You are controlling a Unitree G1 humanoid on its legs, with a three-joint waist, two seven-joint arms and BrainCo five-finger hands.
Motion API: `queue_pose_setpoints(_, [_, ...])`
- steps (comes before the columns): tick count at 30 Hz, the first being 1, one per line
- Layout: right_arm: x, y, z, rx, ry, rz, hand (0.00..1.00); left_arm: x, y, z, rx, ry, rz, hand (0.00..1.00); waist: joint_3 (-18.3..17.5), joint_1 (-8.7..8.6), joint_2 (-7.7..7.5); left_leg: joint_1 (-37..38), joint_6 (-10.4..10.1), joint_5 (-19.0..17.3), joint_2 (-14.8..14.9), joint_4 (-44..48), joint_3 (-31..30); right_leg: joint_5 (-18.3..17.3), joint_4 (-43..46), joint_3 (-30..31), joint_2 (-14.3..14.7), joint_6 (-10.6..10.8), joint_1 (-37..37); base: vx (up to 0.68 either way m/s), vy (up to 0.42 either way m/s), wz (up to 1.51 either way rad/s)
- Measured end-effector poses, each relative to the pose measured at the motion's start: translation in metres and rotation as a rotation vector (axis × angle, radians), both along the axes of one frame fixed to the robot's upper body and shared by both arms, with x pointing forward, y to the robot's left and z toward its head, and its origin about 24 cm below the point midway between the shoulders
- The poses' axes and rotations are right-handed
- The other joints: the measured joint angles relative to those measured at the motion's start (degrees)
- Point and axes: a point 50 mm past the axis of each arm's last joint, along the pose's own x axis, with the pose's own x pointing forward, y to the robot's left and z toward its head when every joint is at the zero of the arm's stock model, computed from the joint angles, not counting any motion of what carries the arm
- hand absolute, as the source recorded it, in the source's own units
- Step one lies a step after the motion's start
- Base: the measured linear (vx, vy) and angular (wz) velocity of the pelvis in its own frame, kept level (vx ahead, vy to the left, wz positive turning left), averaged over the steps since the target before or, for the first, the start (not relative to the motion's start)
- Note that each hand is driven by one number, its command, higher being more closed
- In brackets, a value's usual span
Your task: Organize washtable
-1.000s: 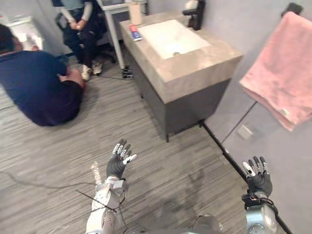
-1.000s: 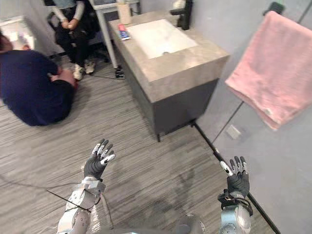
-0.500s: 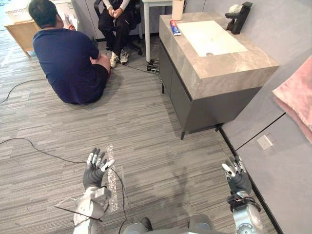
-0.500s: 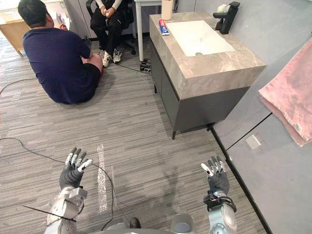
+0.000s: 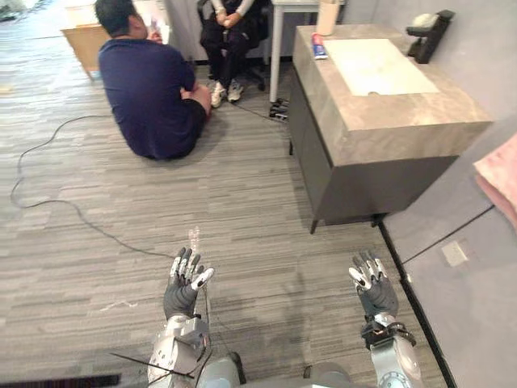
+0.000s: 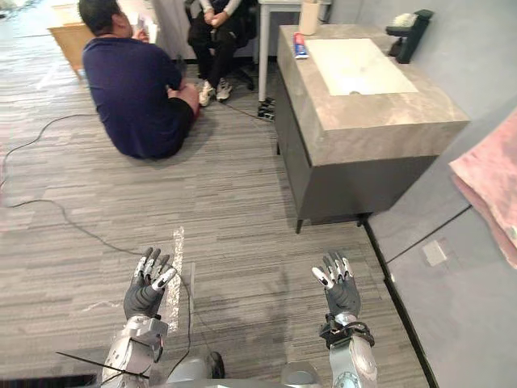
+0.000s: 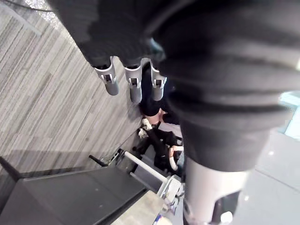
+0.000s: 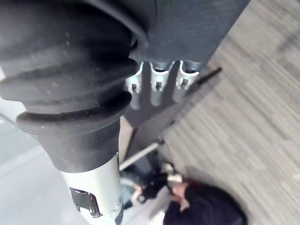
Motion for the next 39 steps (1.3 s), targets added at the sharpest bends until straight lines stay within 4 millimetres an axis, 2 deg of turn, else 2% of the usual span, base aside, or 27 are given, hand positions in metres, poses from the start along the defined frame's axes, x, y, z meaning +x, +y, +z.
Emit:
queue_pose_setpoints(1, [0.004, 0.000, 0.003, -0.001, -0.014, 0.000, 0.00, -0.002, 0.002, -0.001, 0.003, 0.007, 0.019, 0.00, 0.0, 0.71, 0.07, -2.5, 1.9, -1.2, 2.4, 5.0, 0.2, -0.9, 0.4, 0.0, -0.8, 0.4, 0.0, -0.01, 0.240, 0.26])
queue_pose_setpoints(4, [0.009, -0.001, 0.007, -0.009, -0.032, -0.007, 0.00, -0.004, 0.007, -0.002, 0.009, 0.024, 0.054, 0.00, 0.1, 1.07, -1.15, -8.2, 1.6, -1.0, 6.2, 6.8, -3.1, -2.6, 0.4, 0.0, -4.9, 3.2, 0.7, 0.07, 0.391, 0.30])
queue_pose_setpoints(5, [0.011, -0.002, 0.008, -0.022, -0.037, -0.003, 0.00, -0.006, 0.009, -0.004, 0.011, 0.037, 0.073, 0.00, 0.0, 1.13, -1.34, -10.2, 0.1, -0.1, 6.9, 3.2, -5.8, -3.2, -0.1, 0.6, -6.9, 4.3, 0.7, 0.18, 0.528, 0.23])
queue_pose_setpoints(6, [0.014, -0.003, 0.005, -0.029, -0.029, 0.001, 0.00, -0.010, 0.014, -0.006, 0.017, 0.055, 0.100, 0.00, -0.2, 1.01, -1.10, -9.7, -4.7, 5.2, 7.0, 0.2, -5.1, -4.4, -1.2, 2.2, -8.1, 6.3, 1.8, 0.24, 0.522, 0.23])
queue_pose_setpoints(8, [0.016, -0.001, -0.007, -0.019, 0.027, 0.005, 0.00, -0.013, 0.021, -0.011, 0.026, 0.088, 0.133, 0.00, -0.5, 0.62, -3.35, -10.2, -3.1, 3.5, 4.4, 2.3, -3.1, -3.8, -3.0, 5.9, -8.8, 7.4, 3.2, 0.31, 0.317, 0.15])
queue_pose_setpoints(9, [0.019, 0.005, -0.007, -0.005, 0.028, 0.023, 0.00, -0.017, 0.026, -0.013, 0.035, 0.100, 0.160, 0.00, -0.3, 1.63, -3.03, -10.9, -1.0, 1.3, 4.1, 6.2, -2.6, -1.1, -3.9, 6.4, -7.3, 5.7, 3.2, 0.34, 0.219, -0.15])
queue_pose_setpoints(11, [0.025, 0.010, -0.002, 0.002, -0.001, 0.040, 0.00, -0.023, 0.015, -0.017, 0.007, 0.123, 0.155, 0.00, -0.9, 1.90, -3.91, -11.2, 1.1, -1.0, 2.9, 10.9, -2.7, 2.6, -4.4, 10.1, -9.0, 6.3, 3.6, 0.35, 0.335, -0.44])
queue_pose_setpoints(13, [0.027, 0.015, -0.001, 0.006, -0.012, 0.058, 0.00, -0.020, -0.008, -0.020, -0.030, 0.130, 0.054, 0.00, -2.2, 2.35, -5.27, -9.1, 1.2, -3.1, 0.4, 10.6, -1.5, 5.9, -0.4, 13.0, -11.6, 5.4, 1.3, 0.35, 0.415, -0.35])
queue_pose_setpoints(15, [0.023, 0.016, -0.008, 0.018, 0.024, 0.055, 0.00, -0.021, -0.010, -0.021, -0.033, 0.129, 0.034, 0.00, -2.8, 3.61, -6.34, -5.9, 1.5, -5.0, -1.0, 6.8, -0.8, 7.2, 9.8, 14.5, -12.1, 3.4, -3.2, 0.32, 0.163, 0.09])
queue_pose_setpoints(16, [0.026, 0.017, -0.009, 0.020, 0.028, 0.059, 0.00, -0.026, -0.004, -0.026, -0.032, 0.159, 0.068, 0.00, -2.6, 3.34, -6.05, -3.3, 1.5, -5.0, -1.6, 4.4, -0.6, 11.1, 18.4, 14.9, -12.2, -1.1, -7.1, 0.30, 0.049, 0.17])
queue_pose_setpoints(17, [0.027, 0.017, -0.009, 0.018, 0.026, 0.059, 0.00, -0.029, -0.002, -0.027, -0.031, 0.170, 0.080, 0.00, -2.5, 3.32, -5.94, -1.4, 1.5, -5.0, -2.2, 2.7, -0.5, 14.2, 21.7, 15.0, -12.5, -3.2, -8.6, 0.29, 0.023, -0.02])
queue_pose_setpoints(18, [0.028, 0.017, -0.008, 0.012, 0.025, 0.060, 0.00, -0.032, 0.000, -0.028, -0.030, 0.183, 0.089, 0.00, -2.6, 3.01, -4.68, 3.1, 1.1, -4.6, -3.1, -1.7, -0.1, 22.7, 25.4, 14.8, -13.1, -5.4, -10.2, 0.25, 0.019, -0.12])
queue_pose_setpoints(19, [0.028, 0.015, -0.009, 0.008, 0.025, 0.056, 0.00, -0.032, 0.002, -0.028, -0.024, 0.185, 0.086, 0.00, -2.7, 2.59, -3.49, 5.4, 1.2, -4.3, -3.2, -4.4, 0.2, 28.1, 26.3, 14.5, -13.1, -5.6, -10.7, 0.34, 0.027, -0.30])
queue_pose_setpoints(20, [0.030, 0.012, -0.009, -0.003, 0.024, 0.052, 0.00, -0.029, 0.006, -0.023, 0.000, 0.160, 0.078, 0.00, -2.6, 1.82, -1.14, 9.3, 1.5, -3.8, -3.1, -8.7, 1.3, 26.9, 31.7, 14.2, -12.8, -5.3, -13.9, 0.34, -0.025, -0.40])
queue_pose_setpoints(21, [0.034, 0.015, -0.006, -0.003, 0.010, 0.068, 0.00, -0.022, 0.017, -0.016, 0.047, 0.127, 0.080, 0.00, -2.4, 0.71, -0.67, 12.1, 1.7, -3.9, -3.2, -11.5, 2.1, 15.7, 40.6, 12.2, -11.6, -6.1, -18.9, 0.39, -0.067, -0.42])
queue_pose_setpoints(22, [0.034, 0.014, -0.007, -0.007, 0.013, 0.064, 0.00, -0.013, 0.023, -0.010, 0.075, 0.092, 0.072, 0.00, -2.0, -0.46, -0.14, 15.1, 1.6, -3.8, -3.1, -14.6, 2.5, 8.4, 45.9, 8.8, -9.4, -7.1, -23.1, 0.40, -0.108, -0.32])
queue_pose_setpoints(25, [0.031, 0.003, -0.008, -0.018, 0.022, 0.020, 0.00, 0.001, 0.020, -0.004, 0.076, 0.049, 0.044, 0.00, -0.8, -2.31, 1.74, 22.4, 0.2, -3.2, -2.4, -21.0, 5.1, 0.9, 42.0, -1.0, -5.6, -8.4, -29.8, 0.37, -0.095, -0.19])
queue_pose_setpoints(26, [0.030, -0.003, -0.009, -0.023, 0.027, -0.003, 0.00, 0.005, 0.015, -0.003, 0.070, 0.035, 0.016, 0.00, -0.5, -3.60, 2.24, 26.1, -0.9, -3.3, -2.4, -23.9, 5.9, 1.2, 32.4, -8.0, -5.0, -9.1, -31.0, 0.49, -0.125, -0.17])
queue_pose_setpoints(27, [0.028, -0.004, -0.010, -0.024, 0.033, -0.008, 0.00, 0.006, 0.014, -0.003, 0.077, 0.034, -0.006, 0.00, -1.0, -3.94, 1.60, 28.7, -2.9, -3.3, -3.8, -26.1, 6.7, 5.7, 19.2, -15.7, -4.0, -10.0, -29.5, 0.55, -0.105, -0.47])
queue_pose_setpoints(28, [0.025, -0.008, -0.014, -0.041, 0.054, -0.011, 0.00, 0.007, 0.009, -0.010, 0.061, 0.057, -0.028, 0.00, -1.1, -3.64, 2.42, 32.0, -4.0, -3.7, -3.6, -27.9, 7.4, 13.1, 9.8, -21.7, -1.8, -16.7, -27.5, 0.67, -0.088, -0.83])
queue_pose_setpoints(29, [0.028, -0.016, -0.013, -0.076, 0.058, -0.002, 0.00, 0.010, 0.002, -0.015, 0.032, 0.074, -0.044, 0.00, -1.8, -3.30, 5.13, 31.3, -4.4, -2.7, -1.8, -27.8, 7.9, 14.1, 7.6, -26.7, 0.6, -18.1, -27.2, 0.63, -0.099, -0.99])
queue_pose_setpoints(30, [0.030, -0.018, -0.007, -0.086, 0.035, -0.005, 0.00, 0.015, -0.004, -0.013, 0.025, 0.057, -0.071, 0.00, -1.8, -3.44, 5.18, 30.7, -4.4, -1.5, -2.2, -27.4, 9.1, 11.2, 7.3, -27.7, 1.0, -17.9, -27.7, 0.47, -0.097, -0.94])
queue_pose_setpoints(32, [0.030, -0.026, -0.005, -0.094, 0.026, -0.036, 0.00, 0.027, -0.015, -0.012, 0.007, 0.043, -0.111, 0.00, -1.2, -3.61, 6.27, 29.8, -3.7, -0.7, -0.5, -21.6, 10.2, 8.4, 9.0, -25.8, 3.2, -17.3, -27.6, 0.36, -0.111, -0.68])
queue_pose_setpoints(33, [0.027, -0.030, -0.007, -0.097, 0.039, -0.051, 0.00, 0.032, -0.020, -0.014, -0.004, 0.046, -0.140, 0.00, -1.1, -3.56, 6.33, 26.9, -3.8, 1.2, 2.2, -9.7, 9.1, 7.2, 8.4, -24.4, 4.6, -16.5, -25.4, 0.44, -0.077, -0.81])
queue_pose_setpoints(34, [0.026, -0.031, -0.007, -0.092, 0.042, -0.060, 0.00, 0.031, -0.024, -0.018, -0.023, 0.058, -0.145, 0.00, -1.1, -3.29, 6.23, 22.8, -5.8, 6.2, 4.7, 4.3, 6.2, 7.0, 5.2, -22.2, 6.9, -16.4, -21.5, 0.42, -0.059, -0.91])
queue_pose_setpoints(36, [0.026, -0.030, -0.006, -0.082, 0.034, -0.072, 0.00, 0.025, -0.027, -0.025, -0.041, 0.087, -0.149, 0.00, -1.0, -2.95, 6.24, 16.6, -7.3, 7.0, 7.1, 22.1, 4.1, 7.2, 0.9, -18.5, 9.6, -16.2, -16.1, 0.31, 0.015, -1.11])
queue_pose_setpoints(39, [0.023, -0.027, -0.009, -0.080, 0.047, -0.066, 0.00, 0.011, -0.023, -0.032, -0.049, 0.131, -0.127, 0.00, -1.1, -1.77, 6.32, 8.1, -3.6, 5.1, 11.4, 33.3, 7.0, 6.8, -6.6, -12.8, 13.2, -15.5, -8.4, 0.26, 0.047, -1.12])
